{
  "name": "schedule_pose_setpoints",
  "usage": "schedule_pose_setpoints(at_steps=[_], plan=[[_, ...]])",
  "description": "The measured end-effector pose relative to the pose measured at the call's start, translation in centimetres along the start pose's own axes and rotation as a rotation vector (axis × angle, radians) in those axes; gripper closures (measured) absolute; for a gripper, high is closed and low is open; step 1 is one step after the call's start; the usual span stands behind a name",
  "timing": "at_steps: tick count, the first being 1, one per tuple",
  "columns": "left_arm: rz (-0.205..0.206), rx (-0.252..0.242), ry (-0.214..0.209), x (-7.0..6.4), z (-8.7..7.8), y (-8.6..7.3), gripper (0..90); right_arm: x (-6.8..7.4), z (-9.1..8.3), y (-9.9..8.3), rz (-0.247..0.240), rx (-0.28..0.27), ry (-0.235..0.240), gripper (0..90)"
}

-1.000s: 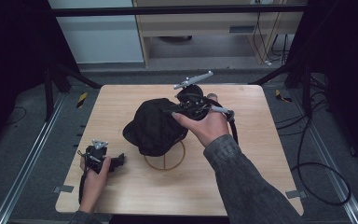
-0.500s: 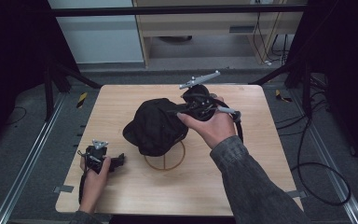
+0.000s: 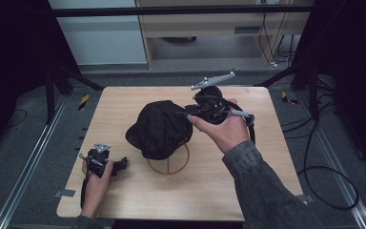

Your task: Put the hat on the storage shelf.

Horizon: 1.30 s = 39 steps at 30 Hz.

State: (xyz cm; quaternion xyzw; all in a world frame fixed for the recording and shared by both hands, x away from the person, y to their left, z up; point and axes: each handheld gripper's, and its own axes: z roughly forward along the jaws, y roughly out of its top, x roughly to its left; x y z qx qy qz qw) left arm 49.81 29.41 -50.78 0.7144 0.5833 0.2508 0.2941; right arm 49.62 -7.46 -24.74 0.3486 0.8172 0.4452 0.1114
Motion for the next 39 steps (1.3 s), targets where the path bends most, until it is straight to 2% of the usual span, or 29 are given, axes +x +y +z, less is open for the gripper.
schedule_pose_setpoints(at_steps=[4, 8, 9, 10, 14, 16, 20, 21, 23, 27, 30, 34, 39], plan=[[0.000, -0.001, 0.000, 0.0, 0.0, 0.0, 0.0, -0.1, -0.3, -0.1, 0.007, 0.002, -0.006, 54.6], [0.000, -0.002, 0.000, 0.0, 0.0, 0.0, 0.0, -0.3, -0.8, -0.2, 0.016, -0.006, -0.015, 46.4], [-0.001, -0.002, 0.001, 0.0, 0.0, 0.0, 0.0, -0.5, -1.0, -0.3, 0.020, -0.008, -0.024, 41.7], [-0.001, -0.002, 0.001, 0.0, 0.0, 0.0, 0.0, -0.5, -1.0, -0.3, 0.020, -0.008, -0.024, 41.7], [0.000, -0.002, 0.000, 0.0, 0.0, 0.0, 0.0, -0.9, -1.5, -0.6, 0.033, -0.024, -0.069, 28.2], [0.000, -0.002, 0.000, 0.0, 0.0, 0.0, 0.0, -1.0, -1.6, -0.6, 0.031, -0.028, -0.076, 25.8], [0.000, -0.002, 0.000, 0.0, 0.0, 0.0, 0.0, -1.7, -2.4, -1.0, 0.037, -0.043, -0.134, 13.6], [0.000, -0.002, 0.000, 0.0, 0.0, 0.0, 0.0, -1.7, -2.4, -1.0, 0.037, -0.043, -0.134, 13.6], [-0.001, -0.002, 0.001, 0.0, 0.0, 0.0, 0.0, -2.3, -2.9, -1.5, 0.047, -0.051, -0.165, 9.8], [-0.001, -0.002, 0.001, 0.0, 0.0, 0.0, 0.0, -2.8, -3.3, -2.2, 0.045, -0.055, -0.187, 7.3], [-0.001, -0.002, 0.002, 0.0, 0.0, 0.0, 0.0, -3.7, -3.8, -3.5, 0.050, -0.046, -0.215, 6.1], [-0.001, -0.002, 0.002, 0.0, 0.0, 0.0, 0.0, -4.4, -4.1, -4.5, 0.062, -0.040, -0.221, 7.3], [0.002, 0.000, 0.002, 0.0, 0.0, 0.0, 0.0, -4.8, -4.5, -6.2, 0.047, -0.019, -0.255, 10.9]])
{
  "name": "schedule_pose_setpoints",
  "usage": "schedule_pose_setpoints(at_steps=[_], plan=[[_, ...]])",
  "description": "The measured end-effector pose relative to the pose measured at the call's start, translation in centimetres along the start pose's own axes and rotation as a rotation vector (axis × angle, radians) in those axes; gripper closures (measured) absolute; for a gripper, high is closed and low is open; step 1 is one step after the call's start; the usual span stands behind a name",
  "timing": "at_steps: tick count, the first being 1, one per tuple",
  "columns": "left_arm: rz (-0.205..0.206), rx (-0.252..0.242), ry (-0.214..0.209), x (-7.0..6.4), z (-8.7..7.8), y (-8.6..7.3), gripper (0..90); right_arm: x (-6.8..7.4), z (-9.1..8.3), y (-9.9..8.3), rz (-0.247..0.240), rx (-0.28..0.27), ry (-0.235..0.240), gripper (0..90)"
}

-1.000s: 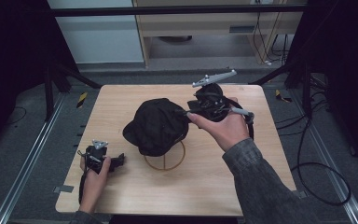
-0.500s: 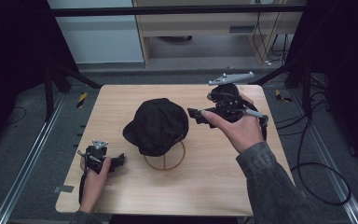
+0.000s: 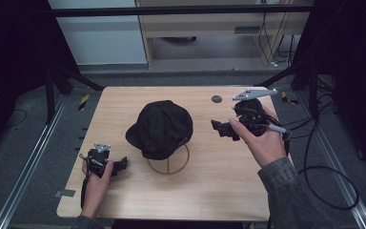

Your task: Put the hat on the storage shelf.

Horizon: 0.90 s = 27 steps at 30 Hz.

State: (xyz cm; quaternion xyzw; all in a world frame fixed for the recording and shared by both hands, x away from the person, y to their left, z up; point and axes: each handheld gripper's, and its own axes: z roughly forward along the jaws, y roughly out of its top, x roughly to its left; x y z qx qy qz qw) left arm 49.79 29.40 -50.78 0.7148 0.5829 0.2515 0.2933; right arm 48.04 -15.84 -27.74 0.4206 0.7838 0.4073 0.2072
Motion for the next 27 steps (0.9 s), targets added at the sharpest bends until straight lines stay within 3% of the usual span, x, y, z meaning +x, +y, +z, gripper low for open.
schedule_pose_setpoints(at_steps=[10, 11, 20, 27], plan=[[0.001, -0.001, 0.000, 0.0, 0.0, 0.0, 0.0, -1.7, 0.8, -4.5, 0.024, 0.029, -0.015, 11.7], [0.001, 0.000, 0.000, 0.0, 0.0, 0.0, 0.0, -1.9, 1.3, -5.5, 0.033, 0.035, -0.009, 11.7], [0.000, -0.001, 0.001, 0.0, 0.0, 0.0, 0.0, -2.4, 3.1, -9.4, 0.043, 0.071, -0.037, 11.7], [0.001, -0.001, 0.001, 0.0, 0.0, 0.0, 0.0, -2.1, 5.2, -12.5, 0.011, 0.111, -0.058, 11.7]])
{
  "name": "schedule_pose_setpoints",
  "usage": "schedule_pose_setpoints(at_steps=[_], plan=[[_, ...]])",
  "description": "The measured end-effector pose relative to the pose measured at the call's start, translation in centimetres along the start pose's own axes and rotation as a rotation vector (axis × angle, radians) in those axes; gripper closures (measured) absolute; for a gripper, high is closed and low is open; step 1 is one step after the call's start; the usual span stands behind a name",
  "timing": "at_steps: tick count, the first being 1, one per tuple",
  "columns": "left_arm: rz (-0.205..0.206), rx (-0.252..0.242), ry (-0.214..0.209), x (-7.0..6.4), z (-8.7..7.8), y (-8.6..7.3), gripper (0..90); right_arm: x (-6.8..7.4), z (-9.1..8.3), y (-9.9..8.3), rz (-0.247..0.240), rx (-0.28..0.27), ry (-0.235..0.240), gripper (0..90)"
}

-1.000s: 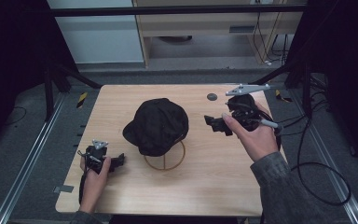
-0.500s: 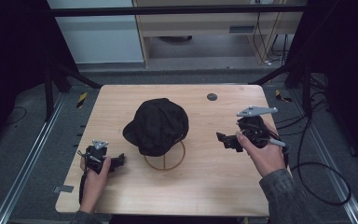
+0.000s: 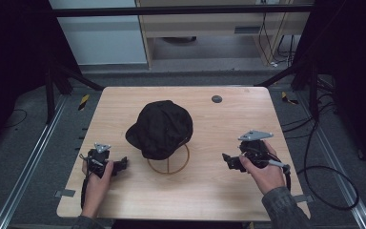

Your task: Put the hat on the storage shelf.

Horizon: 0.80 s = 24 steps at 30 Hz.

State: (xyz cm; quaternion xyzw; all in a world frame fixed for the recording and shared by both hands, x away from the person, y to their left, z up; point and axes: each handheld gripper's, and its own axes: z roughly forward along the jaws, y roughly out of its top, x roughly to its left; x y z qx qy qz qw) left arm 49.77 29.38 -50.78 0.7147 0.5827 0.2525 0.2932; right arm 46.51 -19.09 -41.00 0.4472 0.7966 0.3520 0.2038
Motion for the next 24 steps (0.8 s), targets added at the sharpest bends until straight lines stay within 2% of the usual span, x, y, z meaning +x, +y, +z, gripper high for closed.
schedule_pose_setpoints(at_steps=[1, 3, 8, 13, 24], plan=[[0.000, 0.000, 0.000, 0.0, 0.0, 0.0, 0.0, 0.0, 0.0, 0.0, 0.000, 0.000, 0.000, 11.7], [-0.001, 0.000, -0.001, 0.0, 0.0, 0.0, 0.0, 0.2, 1.1, -1.3, 0.018, 0.018, 0.008, 11.8], [0.000, 0.000, 0.000, 0.0, 0.0, 0.0, 0.0, 0.3, 2.6, -3.0, 0.029, 0.040, 0.007, 11.8], [-0.001, 0.000, -0.001, 0.0, 0.0, 0.0, 0.0, 0.3, 3.8, -3.9, 0.046, 0.046, 0.006, 11.7], [0.000, 0.000, -0.001, 0.0, 0.0, 0.0, 0.0, 0.1, 6.1, -4.1, 0.090, 0.012, -0.020, 11.4]])
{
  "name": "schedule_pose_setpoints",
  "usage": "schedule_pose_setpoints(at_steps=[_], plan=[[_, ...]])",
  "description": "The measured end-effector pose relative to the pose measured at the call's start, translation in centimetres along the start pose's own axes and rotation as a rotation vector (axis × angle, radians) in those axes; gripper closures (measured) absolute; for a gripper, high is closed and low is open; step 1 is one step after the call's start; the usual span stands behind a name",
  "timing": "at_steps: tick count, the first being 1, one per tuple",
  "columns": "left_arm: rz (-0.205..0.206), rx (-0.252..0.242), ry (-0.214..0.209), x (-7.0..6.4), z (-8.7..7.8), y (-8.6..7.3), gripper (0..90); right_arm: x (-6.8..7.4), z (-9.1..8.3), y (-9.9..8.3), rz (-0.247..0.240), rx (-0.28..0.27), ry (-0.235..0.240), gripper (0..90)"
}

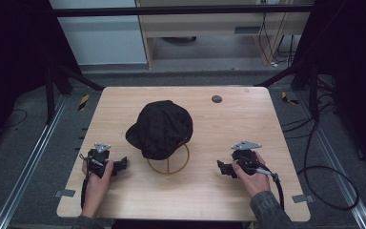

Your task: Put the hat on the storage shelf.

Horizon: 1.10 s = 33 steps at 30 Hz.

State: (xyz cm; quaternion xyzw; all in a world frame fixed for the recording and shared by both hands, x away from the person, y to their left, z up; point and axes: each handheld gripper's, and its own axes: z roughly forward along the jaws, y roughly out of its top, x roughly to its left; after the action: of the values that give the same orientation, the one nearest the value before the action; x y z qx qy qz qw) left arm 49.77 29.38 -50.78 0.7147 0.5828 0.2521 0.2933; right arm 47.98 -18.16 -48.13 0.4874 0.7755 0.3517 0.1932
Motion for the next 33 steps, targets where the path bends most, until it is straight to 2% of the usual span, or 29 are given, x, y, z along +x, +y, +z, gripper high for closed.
schedule_pose_setpoints(at_steps=[18, 33], plan=[[-0.001, 0.000, 0.000, 0.0, 0.0, 0.0, 0.0, 0.0, 2.4, 0.4, 0.046, -0.013, -0.018, 11.2], [-0.013, -0.001, 0.012, 0.1, 0.1, 0.1, 0.0, 0.6, 3.7, -0.1, 0.031, 0.014, -0.036, 9.0]])
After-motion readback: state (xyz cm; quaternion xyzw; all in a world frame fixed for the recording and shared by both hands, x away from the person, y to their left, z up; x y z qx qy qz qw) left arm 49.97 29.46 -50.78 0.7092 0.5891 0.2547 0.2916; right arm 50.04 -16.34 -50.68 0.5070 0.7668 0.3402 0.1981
